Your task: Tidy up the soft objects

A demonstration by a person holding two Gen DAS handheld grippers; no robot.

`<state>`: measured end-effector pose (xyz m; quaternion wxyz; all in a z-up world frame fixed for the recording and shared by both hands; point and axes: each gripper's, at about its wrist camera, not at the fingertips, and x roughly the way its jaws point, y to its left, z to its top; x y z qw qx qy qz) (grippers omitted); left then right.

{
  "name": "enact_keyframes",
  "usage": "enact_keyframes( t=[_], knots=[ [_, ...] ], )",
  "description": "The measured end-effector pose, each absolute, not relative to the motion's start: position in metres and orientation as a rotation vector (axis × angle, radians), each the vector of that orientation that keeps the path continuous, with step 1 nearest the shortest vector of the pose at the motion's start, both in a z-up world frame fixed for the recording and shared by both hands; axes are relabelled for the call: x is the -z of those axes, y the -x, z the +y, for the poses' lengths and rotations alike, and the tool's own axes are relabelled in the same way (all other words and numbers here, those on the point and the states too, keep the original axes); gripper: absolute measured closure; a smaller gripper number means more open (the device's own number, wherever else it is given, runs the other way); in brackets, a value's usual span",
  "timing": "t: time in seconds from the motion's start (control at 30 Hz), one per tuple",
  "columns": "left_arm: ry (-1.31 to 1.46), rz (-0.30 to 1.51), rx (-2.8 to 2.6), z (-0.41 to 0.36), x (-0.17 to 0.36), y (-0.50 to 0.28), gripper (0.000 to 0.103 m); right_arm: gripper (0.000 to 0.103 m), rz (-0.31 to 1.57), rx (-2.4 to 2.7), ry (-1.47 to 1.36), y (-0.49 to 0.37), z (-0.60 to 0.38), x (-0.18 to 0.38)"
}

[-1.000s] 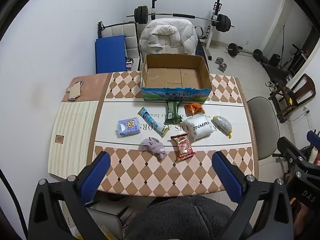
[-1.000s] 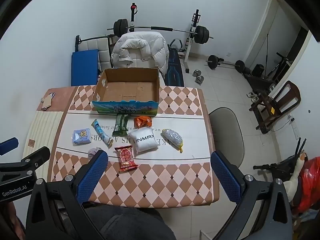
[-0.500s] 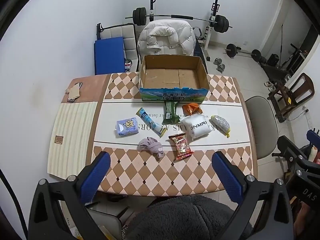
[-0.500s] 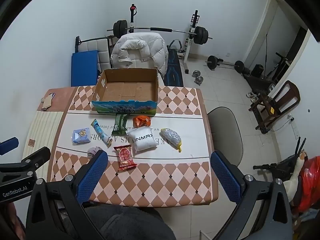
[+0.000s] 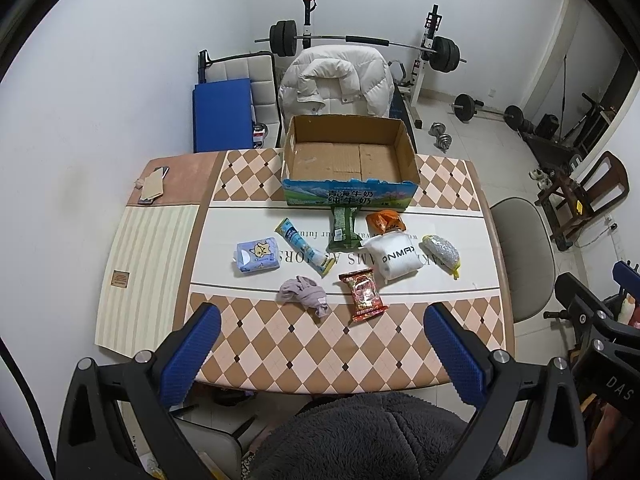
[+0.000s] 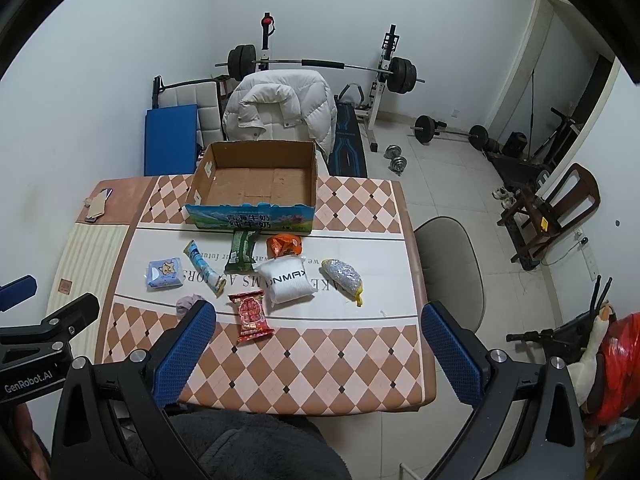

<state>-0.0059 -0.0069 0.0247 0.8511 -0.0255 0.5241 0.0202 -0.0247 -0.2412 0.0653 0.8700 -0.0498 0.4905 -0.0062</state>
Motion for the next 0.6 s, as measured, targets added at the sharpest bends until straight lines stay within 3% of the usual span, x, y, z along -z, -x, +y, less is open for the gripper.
enact_keyframes(
  t=[0.6],
  knots=[
    [0.052,1.095,-0.044,-0.0059,-0.0244,0.0102,0.000,0.000,1.015,0.012,0.106,0.0303,-0.2388,-0.0660]
  ],
)
